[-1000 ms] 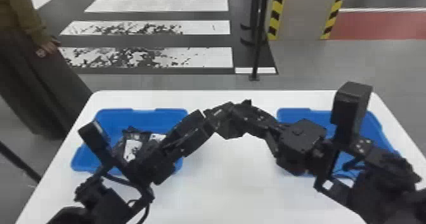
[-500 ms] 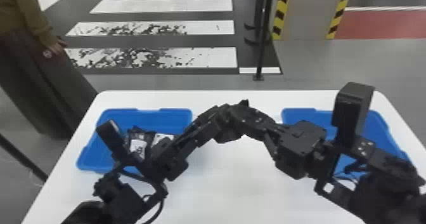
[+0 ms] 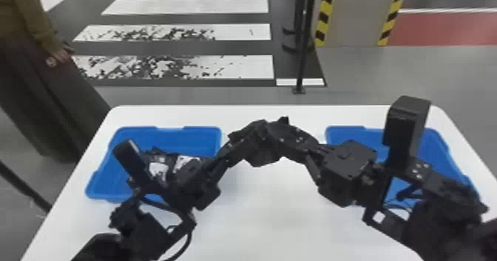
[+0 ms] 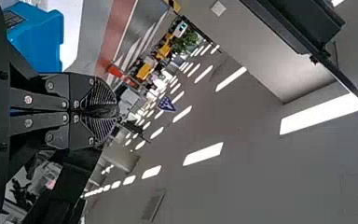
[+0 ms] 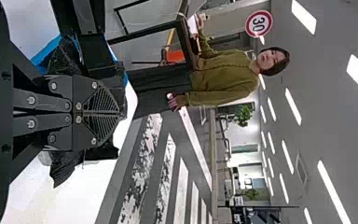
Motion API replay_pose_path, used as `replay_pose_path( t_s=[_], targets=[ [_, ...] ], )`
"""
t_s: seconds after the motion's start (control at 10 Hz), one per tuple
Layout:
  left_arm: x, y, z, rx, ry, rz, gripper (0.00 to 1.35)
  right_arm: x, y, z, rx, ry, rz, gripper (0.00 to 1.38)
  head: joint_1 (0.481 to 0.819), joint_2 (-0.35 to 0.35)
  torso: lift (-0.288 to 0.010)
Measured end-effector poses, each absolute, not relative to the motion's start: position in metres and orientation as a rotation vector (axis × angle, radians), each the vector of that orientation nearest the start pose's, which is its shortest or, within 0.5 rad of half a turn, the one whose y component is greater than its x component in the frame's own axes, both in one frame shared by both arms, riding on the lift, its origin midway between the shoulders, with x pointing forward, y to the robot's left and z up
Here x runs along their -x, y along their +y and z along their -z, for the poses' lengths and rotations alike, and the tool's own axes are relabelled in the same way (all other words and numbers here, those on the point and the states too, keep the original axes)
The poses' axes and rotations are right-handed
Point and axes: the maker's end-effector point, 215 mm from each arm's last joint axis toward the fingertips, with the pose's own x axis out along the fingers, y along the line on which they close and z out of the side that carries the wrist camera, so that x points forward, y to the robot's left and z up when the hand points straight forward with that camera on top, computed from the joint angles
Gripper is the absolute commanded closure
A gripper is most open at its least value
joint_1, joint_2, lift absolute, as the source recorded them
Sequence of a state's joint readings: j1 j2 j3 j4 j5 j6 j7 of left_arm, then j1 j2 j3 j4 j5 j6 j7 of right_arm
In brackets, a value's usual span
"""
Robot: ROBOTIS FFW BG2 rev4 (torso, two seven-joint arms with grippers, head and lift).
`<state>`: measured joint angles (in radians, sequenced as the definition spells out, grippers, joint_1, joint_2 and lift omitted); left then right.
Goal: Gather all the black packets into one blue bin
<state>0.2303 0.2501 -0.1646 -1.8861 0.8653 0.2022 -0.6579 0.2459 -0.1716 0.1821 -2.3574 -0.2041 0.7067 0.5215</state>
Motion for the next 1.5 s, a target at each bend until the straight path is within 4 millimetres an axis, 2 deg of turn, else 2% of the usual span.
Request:
replay_pose_path(
  t_s=[0.1,0.2,0.3,0.5,0.6,0.8,1.0,1.1,1.2,1.3,1.5],
  targets=[
    [-0.439,0.061,0.270,0.699,-0.006,0.921,1.20,-0.418,-0.016,0.255,-0.119,0.187,-0.858,0.35,0.695,0.051,-0.110],
    [-0.443,0.069,0.271,0.687,-0.015,0.902,1.20,-0.417,-0.013,0.246,-0.177,0.142,-0.873,0.04,0.695,0.068,-0.110],
    [-0.446,0.080,0.274,0.673,-0.020,0.877,1.20,-0.418,-0.019,0.234,-0.223,0.089,-0.866,0.11,0.695,0.079,-0.110],
    [-0.454,0.115,0.281,0.620,-0.029,0.806,1.20,-0.417,-0.045,0.224,-0.281,0.038,-0.811,0.20,0.695,0.089,-0.110],
    [-0.460,0.141,0.287,0.563,-0.029,0.754,1.20,-0.416,-0.063,0.231,-0.295,0.044,-0.767,0.20,0.695,0.093,-0.110],
    [-0.472,0.209,0.309,0.422,0.008,0.626,1.20,-0.404,-0.094,0.257,-0.325,0.092,-0.688,0.20,0.695,0.138,-0.110],
    [-0.492,0.275,0.331,0.290,0.059,0.506,1.20,-0.390,-0.102,0.280,-0.362,0.141,-0.658,0.20,0.695,0.198,-0.110],
    [-0.504,0.297,0.342,0.263,0.078,0.464,1.03,-0.386,-0.107,0.285,-0.360,0.146,-0.643,0.20,0.695,0.231,-0.110],
    [-0.515,0.312,0.353,0.247,0.095,0.430,0.42,-0.387,-0.118,0.283,-0.347,0.122,-0.608,0.20,0.695,0.238,-0.110],
    [-0.518,0.321,0.362,0.244,0.110,0.405,0.02,-0.386,-0.132,0.282,-0.341,0.096,-0.557,0.20,0.695,0.233,-0.110],
    [-0.508,0.325,0.364,0.242,0.083,0.391,0.20,-0.377,-0.162,0.290,-0.331,0.081,-0.460,0.20,0.695,0.206,-0.110]
  ],
)
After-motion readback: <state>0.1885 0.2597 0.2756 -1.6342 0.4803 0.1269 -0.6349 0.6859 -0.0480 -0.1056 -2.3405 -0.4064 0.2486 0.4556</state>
